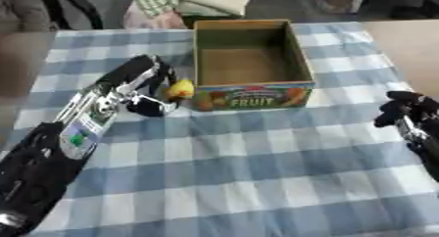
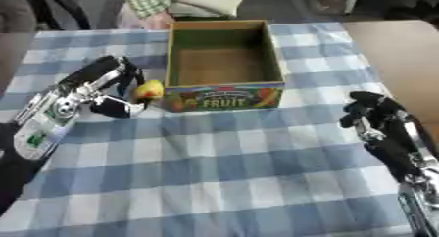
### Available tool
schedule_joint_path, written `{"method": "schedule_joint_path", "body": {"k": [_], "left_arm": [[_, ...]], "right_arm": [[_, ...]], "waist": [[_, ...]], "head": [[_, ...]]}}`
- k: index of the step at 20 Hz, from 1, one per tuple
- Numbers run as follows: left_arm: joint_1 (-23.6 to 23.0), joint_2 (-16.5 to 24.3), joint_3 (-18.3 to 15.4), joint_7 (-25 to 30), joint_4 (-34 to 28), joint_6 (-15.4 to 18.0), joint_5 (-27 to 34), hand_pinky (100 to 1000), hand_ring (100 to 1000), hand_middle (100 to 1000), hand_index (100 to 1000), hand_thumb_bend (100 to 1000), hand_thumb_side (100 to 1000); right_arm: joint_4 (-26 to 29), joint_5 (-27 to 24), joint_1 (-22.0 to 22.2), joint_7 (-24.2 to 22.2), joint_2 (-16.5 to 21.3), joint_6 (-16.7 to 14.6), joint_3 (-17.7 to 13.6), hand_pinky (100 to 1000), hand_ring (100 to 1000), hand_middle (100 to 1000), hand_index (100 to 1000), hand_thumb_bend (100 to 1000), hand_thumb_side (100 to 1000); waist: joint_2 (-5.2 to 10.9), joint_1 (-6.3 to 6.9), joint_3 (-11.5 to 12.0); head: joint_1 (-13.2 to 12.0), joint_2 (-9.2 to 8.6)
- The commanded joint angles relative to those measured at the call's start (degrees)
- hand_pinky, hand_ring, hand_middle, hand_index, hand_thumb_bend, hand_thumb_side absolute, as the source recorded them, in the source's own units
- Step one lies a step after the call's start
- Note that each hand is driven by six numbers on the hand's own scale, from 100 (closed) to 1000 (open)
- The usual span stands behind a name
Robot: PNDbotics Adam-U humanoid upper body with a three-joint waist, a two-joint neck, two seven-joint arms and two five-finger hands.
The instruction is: Pick up objects on the table and place them in the box.
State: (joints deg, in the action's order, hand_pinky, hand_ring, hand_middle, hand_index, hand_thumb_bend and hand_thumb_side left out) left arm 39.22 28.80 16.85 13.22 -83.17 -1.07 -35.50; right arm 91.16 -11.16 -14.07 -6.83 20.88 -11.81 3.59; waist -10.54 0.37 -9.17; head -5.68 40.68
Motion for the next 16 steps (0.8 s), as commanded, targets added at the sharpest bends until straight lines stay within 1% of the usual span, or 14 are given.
{"method": "schedule_joint_path", "body": {"k": [1, 4, 6, 9, 10, 13, 16], "left_arm": [[3.5, 3.1, -1.7, -0.6, -2.9, -0.9, 0.2, 541, 328, 185, 171, 100, 100], [7.7, 2.9, -2.0, -1.2, -1.0, -0.8, -0.5, 541, 331, 187, 174, 100, 100], [10.0, 1.9, -2.0, -1.7, 2.1, -0.3, -1.4, 542, 333, 188, 175, 100, 100], [11.3, 1.2, -2.0, -2.4, 4.8, 0.7, -2.4, 542, 333, 188, 175, 100, 100], [11.9, 0.6, -1.8, -2.3, 5.6, 0.8, -2.8, 545, 343, 194, 178, 100, 100], [15.8, -3.4, -1.3, -1.6, 9.8, 0.1, -5.3, 548, 349, 197, 180, 100, 100], [18.5, -7.1, -1.4, -2.6, 14.7, 0.8, -8.3, 550, 356, 208, 187, 100, 100]], "right_arm": [[0.8, -0.1, -0.5, -0.2, 0.9, -0.2, -0.1, 584, 561, 577, 767, 100, 370], [0.8, -0.2, -0.7, -0.3, 0.9, -0.1, 0.0, 584, 561, 577, 767, 100, 369], [0.8, -0.2, -0.8, -0.4, 0.9, -0.1, 0.0, 584, 561, 577, 767, 100, 369], [0.8, -0.2, -0.8, -0.4, 0.9, -0.1, 0.0, 584, 561, 577, 767, 100, 369], [0.8, -0.2, -1.0, -0.5, 0.9, -0.1, 0.2, 584, 561, 577, 767, 100, 369], [0.9, -0.2, -1.6, -0.9, 0.8, 0.0, 0.7, 584, 561, 577, 767, 100, 370], [0.9, -0.2, -2.2, -1.3, 0.7, 0.0, 1.0, 584, 561, 577, 767, 100, 371]], "waist": [[1.14, 0.01, -0.1], [1.09, 0.04, -0.3], [1.03, 0.08, -0.6], [1.00, 0.09, -0.7], [0.88, 0.14, -1.1], [0.39, 0.44, -2.4], [-0.14, 0.70, -3.5]], "head": [[0.1, -0.60], [-0.1, -0.95], [-0.3, -1.12], [-0.3, -1.18], [-0.7, -1.27], [-1.7, -1.61], [-2.3, -2.03]]}}
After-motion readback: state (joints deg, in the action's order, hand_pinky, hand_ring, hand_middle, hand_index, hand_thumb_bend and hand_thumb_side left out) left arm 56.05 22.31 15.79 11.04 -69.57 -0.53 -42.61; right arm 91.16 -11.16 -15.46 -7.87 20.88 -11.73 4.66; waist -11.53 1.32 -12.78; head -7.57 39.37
